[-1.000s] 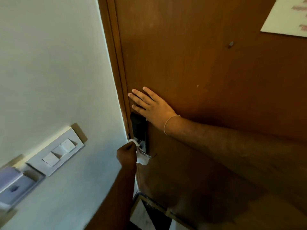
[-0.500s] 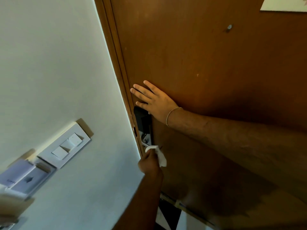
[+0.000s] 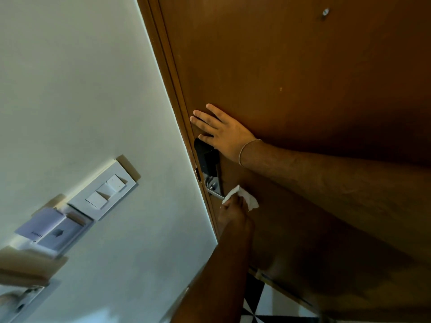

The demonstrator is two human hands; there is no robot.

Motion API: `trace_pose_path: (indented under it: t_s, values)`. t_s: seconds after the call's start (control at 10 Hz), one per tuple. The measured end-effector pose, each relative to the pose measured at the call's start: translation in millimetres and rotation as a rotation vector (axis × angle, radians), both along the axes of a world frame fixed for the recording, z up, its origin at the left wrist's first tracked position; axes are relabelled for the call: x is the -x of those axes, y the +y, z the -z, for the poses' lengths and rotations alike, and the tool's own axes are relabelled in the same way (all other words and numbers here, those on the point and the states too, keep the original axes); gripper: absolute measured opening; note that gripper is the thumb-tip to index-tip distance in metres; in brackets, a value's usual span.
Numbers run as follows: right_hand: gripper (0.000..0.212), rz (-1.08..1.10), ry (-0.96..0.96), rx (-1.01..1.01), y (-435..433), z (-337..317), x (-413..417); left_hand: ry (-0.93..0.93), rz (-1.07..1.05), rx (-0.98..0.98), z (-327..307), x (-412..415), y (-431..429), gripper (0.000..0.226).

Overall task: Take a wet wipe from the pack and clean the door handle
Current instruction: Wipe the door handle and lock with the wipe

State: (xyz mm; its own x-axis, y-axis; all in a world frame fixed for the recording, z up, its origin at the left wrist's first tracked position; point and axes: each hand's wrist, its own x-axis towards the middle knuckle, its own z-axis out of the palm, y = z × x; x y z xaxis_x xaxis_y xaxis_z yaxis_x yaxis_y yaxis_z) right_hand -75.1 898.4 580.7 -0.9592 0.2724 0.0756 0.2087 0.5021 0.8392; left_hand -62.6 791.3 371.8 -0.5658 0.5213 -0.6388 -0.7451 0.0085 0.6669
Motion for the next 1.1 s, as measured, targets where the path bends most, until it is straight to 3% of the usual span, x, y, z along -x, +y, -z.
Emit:
trace_pose_path:
  t_s: [0.2, 0.3, 0.4, 0.5, 0.6, 0.7, 0.8, 0.9, 1.0, 1.1]
  values:
    - [0.076, -0.027, 0.018, 0.003, 2, 2, -1, 0.208, 0.048, 0.129, 7, 0, 2, 0.031]
    - [0.075, -0.025, 0.01, 0.008, 0, 2, -1, 0.478, 0.072, 0.193, 10, 8, -7, 0.006]
    - [0.075, -0.028, 0.001, 0.007, -1, 2, 0, 0.753, 0.122, 0.283, 16, 24, -20, 0.009]
    - [0.079, -0.027, -0.005, 0.01, -3, 2, -2, 0.873, 0.228, 0.209, 22, 41, -32, 0.006]
    - [0.081, -0.022, -0.003, 0.015, -5, 2, -3, 0.761, 0.265, 0.088, 25, 53, -39, 0.013]
    - [0.077, -0.024, -0.008, 0.027, -6, 1, -4, 0.559, 0.154, 0.033, 31, 66, -38, 0.018]
    - [0.071, -0.031, -0.001, 0.039, -7, 2, -5, 0.438, 0.022, 0.07, 26, 81, -27, 0.018]
    - [0.067, -0.038, 0.005, 0.04, -7, 3, -4, 0.326, -0.004, 0.048, 22, 99, -15, 0.035]
    - [0.064, -0.044, 0.01, 0.053, -6, 3, -3, 0.269, 0.131, 0.022, 22, 113, -6, 0.032]
    - [0.065, -0.042, 0.01, 0.051, -4, 4, -1, 0.11, 0.116, 0.023, 8, 115, 15, 0.017]
